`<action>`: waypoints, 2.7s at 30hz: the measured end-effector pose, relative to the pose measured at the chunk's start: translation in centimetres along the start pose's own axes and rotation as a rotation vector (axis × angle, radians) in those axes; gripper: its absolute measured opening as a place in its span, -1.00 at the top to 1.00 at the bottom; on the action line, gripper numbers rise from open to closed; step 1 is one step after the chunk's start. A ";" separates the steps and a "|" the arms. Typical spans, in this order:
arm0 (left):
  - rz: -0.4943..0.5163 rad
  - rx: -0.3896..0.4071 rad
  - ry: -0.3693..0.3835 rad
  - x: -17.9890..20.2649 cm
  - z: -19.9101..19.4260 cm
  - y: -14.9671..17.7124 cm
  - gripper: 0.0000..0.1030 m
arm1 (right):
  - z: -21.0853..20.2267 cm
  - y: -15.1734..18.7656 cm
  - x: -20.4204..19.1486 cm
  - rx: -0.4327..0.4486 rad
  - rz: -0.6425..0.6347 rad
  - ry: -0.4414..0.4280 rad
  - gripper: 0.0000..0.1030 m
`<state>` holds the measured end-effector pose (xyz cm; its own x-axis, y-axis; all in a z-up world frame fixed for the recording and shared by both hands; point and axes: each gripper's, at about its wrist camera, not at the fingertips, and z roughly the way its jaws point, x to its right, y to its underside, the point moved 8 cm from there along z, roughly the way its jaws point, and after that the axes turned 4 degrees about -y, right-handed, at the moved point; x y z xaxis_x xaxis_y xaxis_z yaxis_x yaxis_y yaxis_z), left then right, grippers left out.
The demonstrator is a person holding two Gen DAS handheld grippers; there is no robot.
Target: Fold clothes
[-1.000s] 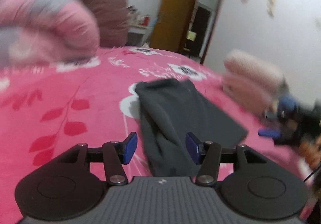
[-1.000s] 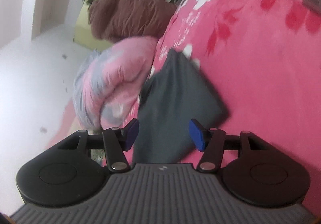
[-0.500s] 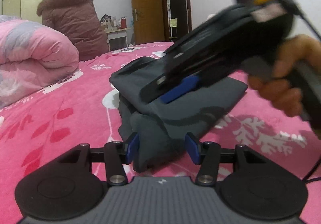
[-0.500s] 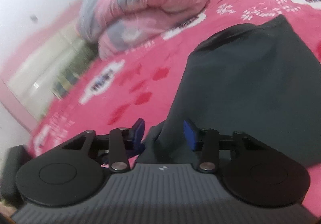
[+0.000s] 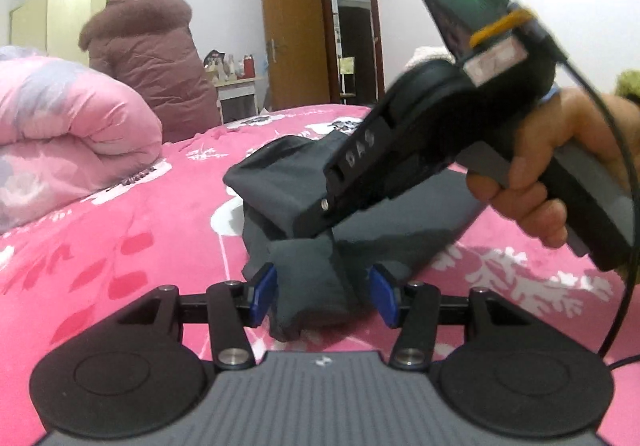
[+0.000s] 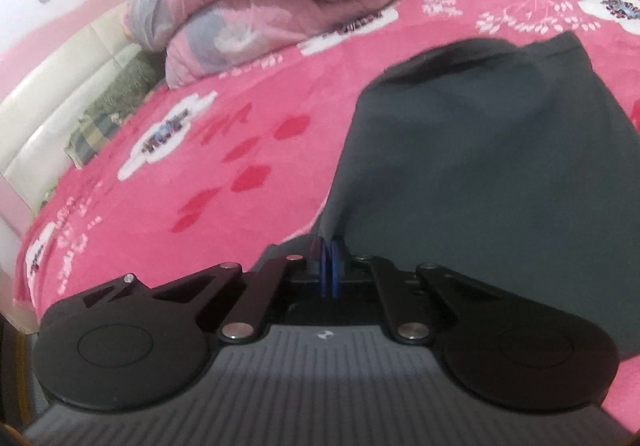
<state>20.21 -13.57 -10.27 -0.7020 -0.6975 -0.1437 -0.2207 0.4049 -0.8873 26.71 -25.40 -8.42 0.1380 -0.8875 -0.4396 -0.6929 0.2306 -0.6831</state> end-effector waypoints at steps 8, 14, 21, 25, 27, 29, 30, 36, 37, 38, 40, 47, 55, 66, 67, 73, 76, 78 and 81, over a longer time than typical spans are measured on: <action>-0.068 -0.061 0.051 -0.9 2.6 -0.4 -0.02 | -1.4 -0.3 0.4 0.068 0.079 -0.083 0.98; -0.091 -0.054 0.243 -0.3 3.1 -0.2 0.35 | -1.6 -0.4 0.8 0.091 0.117 -0.130 0.98; -0.256 -0.097 0.244 -2.9 4.1 0.5 0.18 | -1.3 -0.3 1.3 0.100 0.160 -0.164 0.98; -0.272 -0.130 0.352 -2.4 4.3 1.0 0.71 | -1.3 -0.5 1.5 0.111 0.183 -0.187 0.98; -0.312 -0.169 0.382 -2.6 4.8 1.5 0.71 | -1.0 -0.4 1.5 0.104 0.189 -0.194 0.98; -0.325 -0.156 0.346 -3.3 4.3 1.5 0.69 | -0.8 -0.2 1.7 0.099 0.196 -0.198 0.98; -0.319 -0.139 0.321 -3.6 3.9 1.4 0.51 | -0.7 -0.2 1.8 0.101 0.204 -0.201 0.98; -0.165 0.000 0.188 -3.1 0.5 0.0 0.05 | -1.0 -0.4 2.0 0.114 0.226 -0.217 0.98; -0.146 0.011 0.185 -2.7 0.4 -0.2 0.04 | -1.0 -0.4 2.0 0.114 0.228 -0.219 0.98; -0.132 0.008 0.184 -2.4 0.8 -0.4 0.04 | -0.9 -0.3 2.1 0.115 0.231 -0.221 0.98; -0.113 -0.017 0.182 -2.0 1.9 -0.5 0.05 | -0.9 -0.2 2.1 0.114 0.239 -0.225 0.98; -0.194 -0.079 0.289 -1.8 3.9 0.0 0.43 | -0.6 -0.1 2.2 0.107 0.247 -0.232 0.98; -0.333 -0.145 0.287 -3.7 3.2 1.1 0.26 | 0.7 0.4 2.6 0.081 0.274 -0.238 0.98; -0.244 -0.134 0.252 -2.8 4.7 0.3 0.06 | 0.4 0.3 2.7 0.075 0.279 -0.258 0.98; -0.242 -0.135 0.265 -2.6 5.0 0.3 0.09 | 0.4 0.3 2.7 0.073 0.279 -0.259 0.98; -0.286 -0.119 0.357 -2.1 4.9 0.5 0.37 | 0.9 0.6 2.9 0.055 0.289 -0.268 0.97; -0.286 -0.149 0.349 -2.0 4.9 0.9 0.31 | 1.2 0.7 3.3 0.050 0.304 -0.273 0.97; -0.260 -0.137 0.326 -1.9 4.1 0.8 0.06 | 1.1 0.7 3.3 0.052 0.312 -0.279 0.97; -0.217 -0.129 0.277 -1.8 2.8 0.9 -0.05 | 1.1 0.7 3.4 0.054 0.320 -0.286 0.97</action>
<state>23.19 -13.60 -12.04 -0.7819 -0.5964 0.1815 -0.4561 0.3486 -0.8188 27.47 -27.85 -11.03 0.1183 -0.6234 -0.7729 -0.6957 0.5033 -0.5125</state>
